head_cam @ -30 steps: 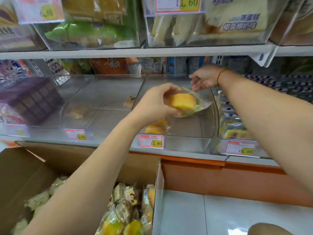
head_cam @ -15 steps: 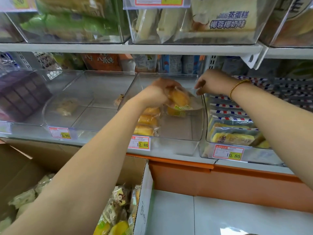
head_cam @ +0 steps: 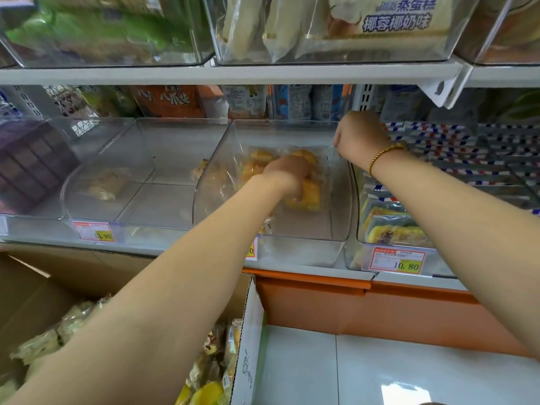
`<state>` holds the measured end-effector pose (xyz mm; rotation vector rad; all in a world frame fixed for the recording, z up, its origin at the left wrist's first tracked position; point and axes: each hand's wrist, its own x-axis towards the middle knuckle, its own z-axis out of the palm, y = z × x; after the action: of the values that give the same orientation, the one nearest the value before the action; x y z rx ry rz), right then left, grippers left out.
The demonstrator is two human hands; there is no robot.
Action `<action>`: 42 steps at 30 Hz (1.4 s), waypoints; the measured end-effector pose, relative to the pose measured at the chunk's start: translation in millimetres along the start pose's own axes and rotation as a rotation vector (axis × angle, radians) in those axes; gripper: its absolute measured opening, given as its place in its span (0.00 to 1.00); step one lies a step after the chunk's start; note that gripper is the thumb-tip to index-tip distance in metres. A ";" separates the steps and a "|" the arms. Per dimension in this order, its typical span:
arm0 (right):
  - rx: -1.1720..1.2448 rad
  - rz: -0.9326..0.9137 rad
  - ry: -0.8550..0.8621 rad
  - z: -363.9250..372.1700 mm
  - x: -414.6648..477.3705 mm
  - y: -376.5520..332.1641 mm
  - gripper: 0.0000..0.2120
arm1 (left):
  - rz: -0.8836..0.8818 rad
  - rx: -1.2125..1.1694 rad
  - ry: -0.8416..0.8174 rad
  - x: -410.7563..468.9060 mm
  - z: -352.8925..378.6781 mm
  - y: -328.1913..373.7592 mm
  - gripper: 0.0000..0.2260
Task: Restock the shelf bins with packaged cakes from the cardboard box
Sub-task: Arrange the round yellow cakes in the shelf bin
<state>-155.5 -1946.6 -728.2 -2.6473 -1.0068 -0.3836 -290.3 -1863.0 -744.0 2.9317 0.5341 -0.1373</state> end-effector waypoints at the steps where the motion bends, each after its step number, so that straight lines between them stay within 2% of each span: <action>1: -0.002 -0.003 0.002 0.8 -0.5 0.0 0.08 | -0.021 -0.001 0.025 2.7 6.1 -0.1 0.25; 4: 0.003 -0.003 0.025 2.3 -2.3 2.4 0.08 | -0.024 0.050 0.089 8.7 23.3 3.8 0.22; 9: 0.001 -0.011 0.033 0.9 -7.8 2.6 0.09 | -0.005 0.084 0.067 9.0 15.4 6.0 0.20; 13: 0.114 -0.018 -0.036 -10.9 -17.5 2.4 0.07 | -0.002 0.061 0.023 4.0 8.0 4.9 0.25; 17: 0.246 -0.079 -0.060 -27.9 -39.3 5.5 0.08 | 0.004 0.088 0.046 -5.1 7.1 9.5 0.22; 22: 0.261 -0.083 -0.118 -48.9 -65.2 -14.3 0.11 | 0.016 -0.196 0.339 -60.3 -29.7 -19.9 0.15; 24: 0.212 -0.135 -0.125 -57.0 -79.4 -32.9 0.11 | 0.045 -0.261 0.394 -98.2 -34.9 -38.3 0.08; 25: 0.213 -0.188 -0.122 -60.1 -87.8 -43.8 0.11 | 0.043 -0.283 0.385 -117.6 -33.3 -47.9 0.08; 27: 0.229 -0.317 -0.165 -63.8 -105.2 -70.0 0.11 | -0.005 -0.313 0.346 -155.2 -24.5 -70.2 0.14; 30: 0.148 -0.545 -0.335 -59.3 -133.7 -115.2 0.05 | -0.165 -0.340 0.274 -207.0 -1.0 -119.4 0.17; 34: 0.030 -0.805 -0.478 -40.2 -168.6 -167.6 0.14 | -0.470 -0.392 0.090 -273.3 46.3 -203.5 0.14; 37: 0.007 -0.864 -0.652 -11.8 -193.6 -207.2 0.11 | -0.608 -0.402 -0.096 -309.6 92.0 -246.4 0.04; 42: 0.010 -0.835 -0.908 63.5 -218.8 -262.0 0.08 | -0.694 -0.424 -0.345 -334.4 154.3 -279.0 0.03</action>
<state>-481.5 -1868.1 -818.2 -2.2118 -2.3349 0.7563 -711.1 -1746.3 -895.0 2.1426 1.2995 -0.5216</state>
